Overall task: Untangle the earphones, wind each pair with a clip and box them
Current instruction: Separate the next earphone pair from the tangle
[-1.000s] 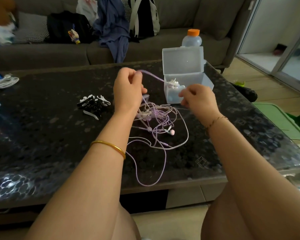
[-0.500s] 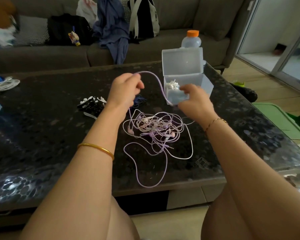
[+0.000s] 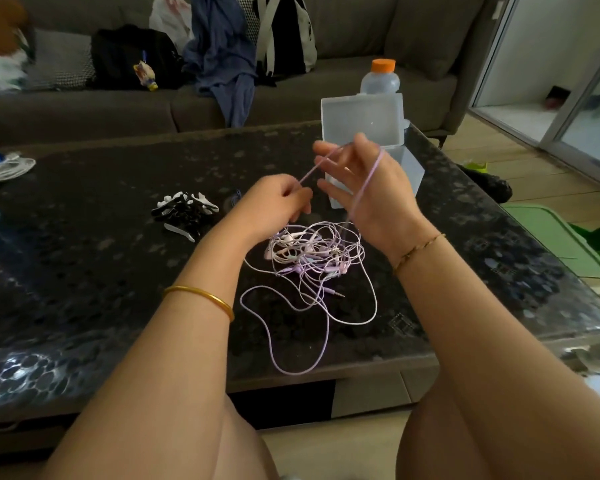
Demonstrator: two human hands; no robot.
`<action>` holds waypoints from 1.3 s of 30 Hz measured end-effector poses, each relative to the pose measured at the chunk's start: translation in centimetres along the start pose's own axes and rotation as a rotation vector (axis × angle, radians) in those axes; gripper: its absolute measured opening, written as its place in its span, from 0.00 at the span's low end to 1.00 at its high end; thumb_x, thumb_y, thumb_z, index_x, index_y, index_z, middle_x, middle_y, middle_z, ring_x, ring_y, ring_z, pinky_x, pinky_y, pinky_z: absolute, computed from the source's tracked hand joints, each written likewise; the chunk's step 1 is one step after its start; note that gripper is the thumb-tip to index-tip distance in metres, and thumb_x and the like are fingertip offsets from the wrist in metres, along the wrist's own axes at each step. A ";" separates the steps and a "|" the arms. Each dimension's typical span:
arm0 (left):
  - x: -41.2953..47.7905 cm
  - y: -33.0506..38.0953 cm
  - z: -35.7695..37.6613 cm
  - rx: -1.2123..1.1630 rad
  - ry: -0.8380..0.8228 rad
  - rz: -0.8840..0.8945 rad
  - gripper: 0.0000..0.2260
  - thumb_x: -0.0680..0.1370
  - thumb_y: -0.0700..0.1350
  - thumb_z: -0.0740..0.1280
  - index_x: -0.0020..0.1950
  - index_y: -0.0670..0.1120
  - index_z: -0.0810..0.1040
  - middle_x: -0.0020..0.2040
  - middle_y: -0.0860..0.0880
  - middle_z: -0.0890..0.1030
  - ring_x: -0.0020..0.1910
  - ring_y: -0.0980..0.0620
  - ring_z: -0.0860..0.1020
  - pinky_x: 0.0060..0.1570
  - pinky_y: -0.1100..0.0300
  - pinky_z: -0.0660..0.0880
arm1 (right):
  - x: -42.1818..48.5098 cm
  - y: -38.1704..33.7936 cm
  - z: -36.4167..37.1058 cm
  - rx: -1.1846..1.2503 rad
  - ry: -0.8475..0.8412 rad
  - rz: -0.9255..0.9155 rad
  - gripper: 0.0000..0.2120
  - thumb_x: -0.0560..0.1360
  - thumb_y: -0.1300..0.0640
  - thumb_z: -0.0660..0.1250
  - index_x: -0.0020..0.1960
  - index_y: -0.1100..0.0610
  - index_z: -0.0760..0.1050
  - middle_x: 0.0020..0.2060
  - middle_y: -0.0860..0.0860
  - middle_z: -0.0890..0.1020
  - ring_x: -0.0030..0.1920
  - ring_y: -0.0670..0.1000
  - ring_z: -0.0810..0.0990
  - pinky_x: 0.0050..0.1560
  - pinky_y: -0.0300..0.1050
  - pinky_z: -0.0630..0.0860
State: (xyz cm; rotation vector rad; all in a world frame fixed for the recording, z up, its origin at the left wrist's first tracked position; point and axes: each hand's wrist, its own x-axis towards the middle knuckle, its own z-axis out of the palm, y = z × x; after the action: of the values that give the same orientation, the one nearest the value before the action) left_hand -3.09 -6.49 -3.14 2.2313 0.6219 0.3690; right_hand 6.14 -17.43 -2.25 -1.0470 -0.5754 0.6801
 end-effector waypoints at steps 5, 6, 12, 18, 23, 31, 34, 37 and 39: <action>0.2 -1.3 -0.2 0.031 0.080 -0.055 0.03 0.80 0.42 0.64 0.47 0.48 0.77 0.40 0.50 0.80 0.38 0.53 0.79 0.40 0.61 0.76 | 0.3 -0.7 -1.5 0.056 0.192 0.123 0.12 0.78 0.60 0.54 0.36 0.56 0.63 0.29 0.51 0.66 0.26 0.46 0.66 0.30 0.41 0.70; 0.3 -1.4 -0.3 0.042 0.111 -0.057 0.03 0.79 0.41 0.65 0.48 0.48 0.77 0.41 0.50 0.80 0.39 0.53 0.80 0.40 0.62 0.76 | 0.5 -0.4 -1.8 -0.293 0.221 0.069 0.08 0.79 0.60 0.54 0.41 0.56 0.65 0.32 0.51 0.68 0.28 0.46 0.68 0.29 0.41 0.70; 0.6 -1.0 -0.9 -0.143 0.339 -0.021 0.05 0.80 0.39 0.61 0.49 0.46 0.75 0.40 0.50 0.80 0.38 0.57 0.80 0.37 0.68 0.73 | 0.3 0.2 -2.1 -1.342 -0.091 0.014 0.10 0.78 0.47 0.61 0.44 0.50 0.78 0.38 0.50 0.81 0.42 0.51 0.79 0.49 0.51 0.77; 0.5 -1.2 -0.7 -0.094 0.270 -0.052 0.08 0.82 0.43 0.59 0.51 0.46 0.79 0.40 0.51 0.80 0.37 0.57 0.77 0.38 0.65 0.72 | 0.5 -0.3 -3.2 -0.703 0.246 -0.082 0.14 0.79 0.52 0.63 0.37 0.56 0.77 0.35 0.49 0.76 0.38 0.44 0.73 0.40 0.34 0.70; 0.4 -0.6 -1.2 -0.179 0.422 -0.024 0.07 0.81 0.44 0.61 0.50 0.47 0.80 0.40 0.55 0.76 0.37 0.58 0.75 0.38 0.66 0.75 | 1.2 0.2 -5.0 -1.191 0.255 0.029 0.08 0.77 0.60 0.65 0.55 0.58 0.78 0.51 0.56 0.79 0.53 0.55 0.77 0.52 0.44 0.73; 0.6 0.2 -0.1 0.008 0.251 0.082 0.08 0.77 0.47 0.68 0.51 0.47 0.84 0.49 0.51 0.83 0.50 0.54 0.79 0.56 0.54 0.75 | -0.2 -1.7 -3.7 -1.067 -0.063 0.058 0.20 0.77 0.62 0.63 0.69 0.53 0.70 0.61 0.49 0.75 0.52 0.47 0.77 0.47 0.30 0.73; 0.4 0.9 0.3 0.002 0.241 0.124 0.07 0.77 0.48 0.68 0.50 0.48 0.84 0.46 0.51 0.83 0.49 0.54 0.79 0.53 0.54 0.75 | -0.6 -1.1 -1.7 -1.099 -0.118 -0.091 0.14 0.78 0.50 0.62 0.57 0.56 0.78 0.45 0.52 0.81 0.38 0.48 0.77 0.38 0.38 0.74; 0.3 1.0 0.3 0.015 0.232 0.138 0.07 0.77 0.46 0.67 0.49 0.46 0.84 0.44 0.50 0.83 0.47 0.52 0.80 0.47 0.58 0.74 | -0.6 -0.3 -1.1 -1.032 -0.075 -0.126 0.13 0.79 0.54 0.62 0.41 0.58 0.79 0.41 0.57 0.82 0.39 0.54 0.76 0.46 0.50 0.76; 0.5 0.5 0.2 0.066 0.188 0.086 0.06 0.78 0.46 0.67 0.50 0.48 0.84 0.46 0.49 0.82 0.47 0.51 0.79 0.51 0.53 0.75 | -0.3 -0.5 -1.0 -0.559 0.082 -0.055 0.13 0.78 0.60 0.60 0.36 0.57 0.74 0.40 0.55 0.81 0.44 0.51 0.78 0.51 0.50 0.76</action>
State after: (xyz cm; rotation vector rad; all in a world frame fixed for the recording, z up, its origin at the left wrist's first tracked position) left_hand -2.46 -6.60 -2.88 2.3087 0.6461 0.6154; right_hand 6.74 -18.40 -2.21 -1.5645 -0.7414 0.4300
